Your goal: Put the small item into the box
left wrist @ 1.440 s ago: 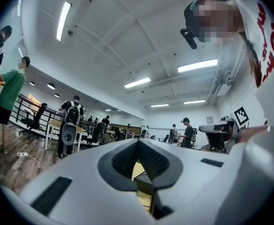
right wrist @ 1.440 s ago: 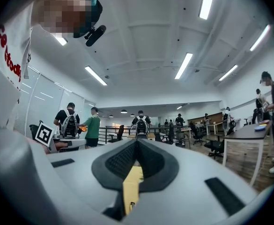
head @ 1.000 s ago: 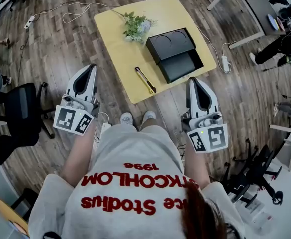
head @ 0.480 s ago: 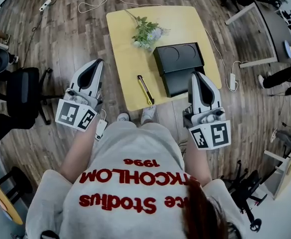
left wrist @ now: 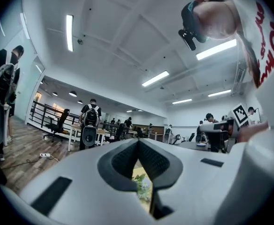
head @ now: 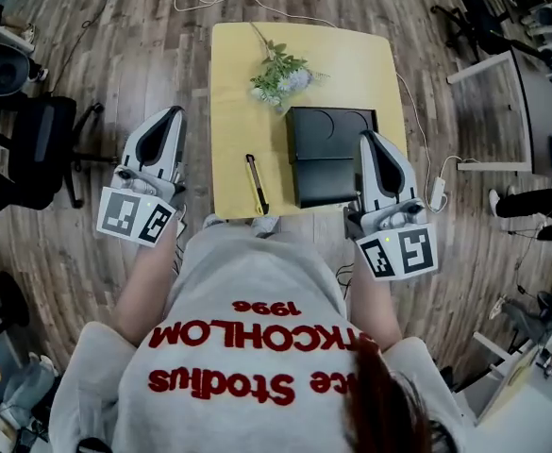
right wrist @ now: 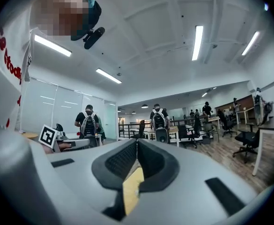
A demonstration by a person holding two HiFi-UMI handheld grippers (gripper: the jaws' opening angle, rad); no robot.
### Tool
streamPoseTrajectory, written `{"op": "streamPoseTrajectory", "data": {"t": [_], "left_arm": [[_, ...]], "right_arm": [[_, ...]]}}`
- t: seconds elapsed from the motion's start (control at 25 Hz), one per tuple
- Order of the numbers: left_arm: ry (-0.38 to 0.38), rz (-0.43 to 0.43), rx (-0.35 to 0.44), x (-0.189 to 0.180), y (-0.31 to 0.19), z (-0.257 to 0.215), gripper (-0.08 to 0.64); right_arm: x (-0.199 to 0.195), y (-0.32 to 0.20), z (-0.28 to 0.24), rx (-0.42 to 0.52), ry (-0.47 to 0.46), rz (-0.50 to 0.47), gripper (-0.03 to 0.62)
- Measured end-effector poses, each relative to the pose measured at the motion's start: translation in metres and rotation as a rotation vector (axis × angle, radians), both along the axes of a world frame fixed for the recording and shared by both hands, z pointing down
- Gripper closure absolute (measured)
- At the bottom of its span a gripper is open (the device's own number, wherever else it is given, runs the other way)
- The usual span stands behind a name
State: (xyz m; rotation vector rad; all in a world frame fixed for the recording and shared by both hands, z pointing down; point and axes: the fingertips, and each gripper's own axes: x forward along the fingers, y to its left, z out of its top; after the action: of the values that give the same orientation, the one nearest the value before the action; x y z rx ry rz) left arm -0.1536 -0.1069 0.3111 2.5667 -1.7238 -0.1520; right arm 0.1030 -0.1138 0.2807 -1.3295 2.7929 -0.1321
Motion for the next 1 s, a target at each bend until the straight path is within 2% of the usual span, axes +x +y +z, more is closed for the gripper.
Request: {"op": "streamPoseTrajectory", "data": {"t": [0.16, 0.32, 0.68, 0.8, 1.0], "left_arm": [[0.000, -0.050, -0.011, -0.002, 0.000, 0.002, 0.554], [0.005, -0.052, -0.022, -0.006, -0.005, 0.008, 0.554], [0.008, 0.057, -0.057, -0.007, -0.033, 0.018, 0.554], [0.009, 0.104, -0.080, -0.007, -0.040, 0.027, 0.554], [0.022, 0.138, -0.126, -0.009, -0.044, 0.046, 0.554]], "right_arm": [[-0.004, -0.010, 0.006, -0.021, -0.005, -0.042, 0.584], [-0.017, -0.013, 0.018, -0.066, -0.015, -0.065, 0.584], [-0.069, -0.015, 0.059, -0.191, 0.024, -0.064, 0.583], [-0.087, -0.017, 0.086, -0.263, 0.055, -0.059, 0.532], [-0.116, -0.011, 0.139, -0.380, 0.092, -0.026, 0.518]]}}
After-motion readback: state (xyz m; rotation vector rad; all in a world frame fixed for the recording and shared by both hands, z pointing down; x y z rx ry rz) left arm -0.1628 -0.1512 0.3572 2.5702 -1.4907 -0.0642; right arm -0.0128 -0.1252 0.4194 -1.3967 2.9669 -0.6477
